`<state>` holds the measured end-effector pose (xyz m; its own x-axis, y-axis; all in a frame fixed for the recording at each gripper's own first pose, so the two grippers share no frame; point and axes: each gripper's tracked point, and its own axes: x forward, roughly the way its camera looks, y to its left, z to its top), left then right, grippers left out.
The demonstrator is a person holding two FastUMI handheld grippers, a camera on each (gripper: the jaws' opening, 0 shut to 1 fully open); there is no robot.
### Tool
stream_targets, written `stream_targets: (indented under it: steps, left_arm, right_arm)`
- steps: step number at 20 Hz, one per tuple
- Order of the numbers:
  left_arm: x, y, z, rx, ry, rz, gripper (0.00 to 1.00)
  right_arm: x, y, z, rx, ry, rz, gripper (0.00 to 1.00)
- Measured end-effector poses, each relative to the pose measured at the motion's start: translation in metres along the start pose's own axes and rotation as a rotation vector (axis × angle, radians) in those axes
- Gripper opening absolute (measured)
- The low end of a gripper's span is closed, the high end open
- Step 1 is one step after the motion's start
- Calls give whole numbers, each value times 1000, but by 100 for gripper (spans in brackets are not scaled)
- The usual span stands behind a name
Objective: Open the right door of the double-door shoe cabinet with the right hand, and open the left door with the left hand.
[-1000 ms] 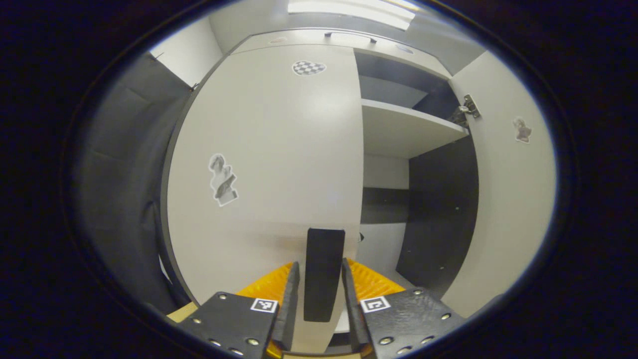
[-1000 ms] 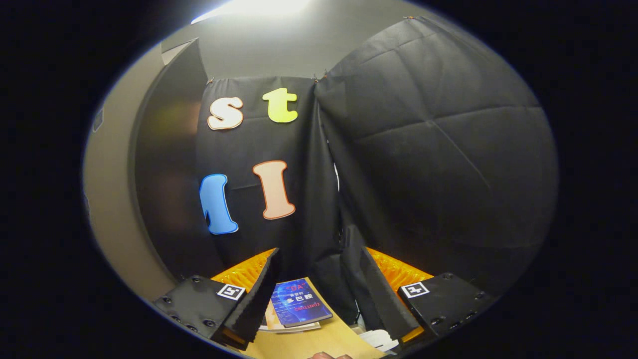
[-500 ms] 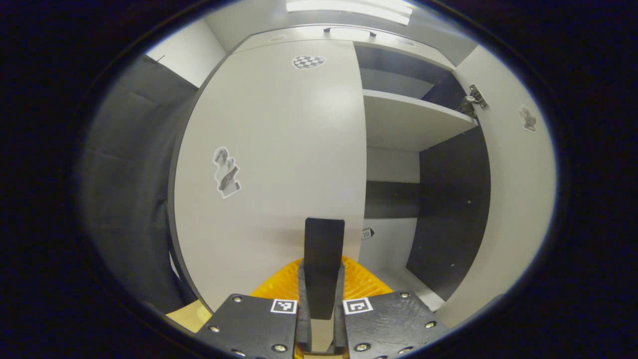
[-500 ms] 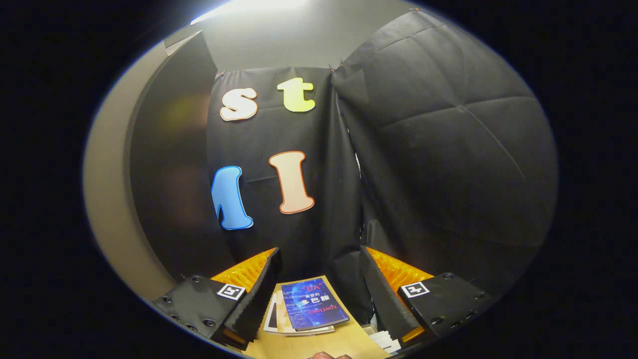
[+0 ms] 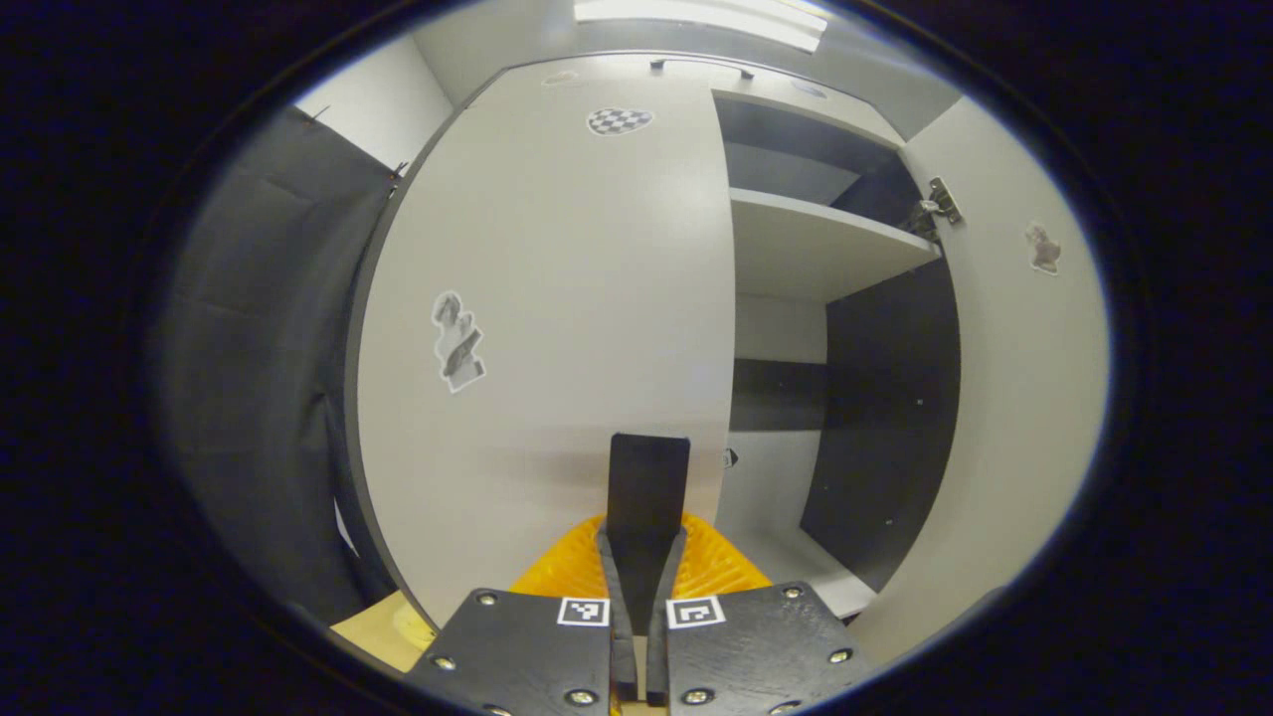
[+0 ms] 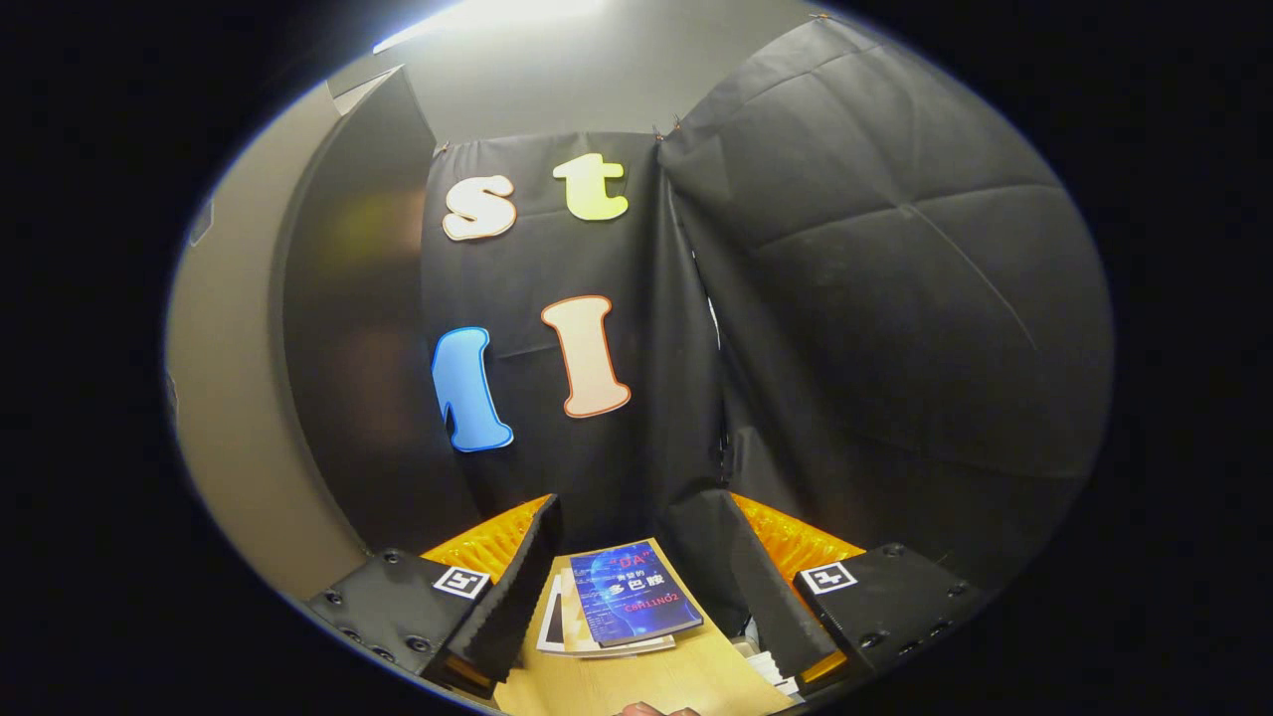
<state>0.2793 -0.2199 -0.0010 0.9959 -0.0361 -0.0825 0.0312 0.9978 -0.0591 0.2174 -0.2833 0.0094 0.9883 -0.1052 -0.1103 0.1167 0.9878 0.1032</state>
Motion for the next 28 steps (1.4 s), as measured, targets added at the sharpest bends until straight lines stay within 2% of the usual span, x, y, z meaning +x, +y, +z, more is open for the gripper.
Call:
stream_targets:
  steps: [5,6,8,16,20,28]
  left_arm:
    - [-16,4,3,-4,15,-55,6]
    - [-21,5,4,-8,19,-66,6]
    - [-30,7,5,-13,21,-89,6]
    - [-57,26,11,-32,22,-171,6]
    - [-70,46,10,-43,11,-182,6]
    - [-107,93,15,-49,5,-155,5]
  right_arm:
    - [-46,9,7,-4,-43,-45,98]
    - [-57,13,6,2,-43,-53,100]
    - [-76,18,3,5,-35,-66,97]
    - [-152,43,1,-15,-55,-130,98]
    - [-182,52,-2,-9,-55,-149,98]
    - [-223,67,-15,-15,-46,-154,98]
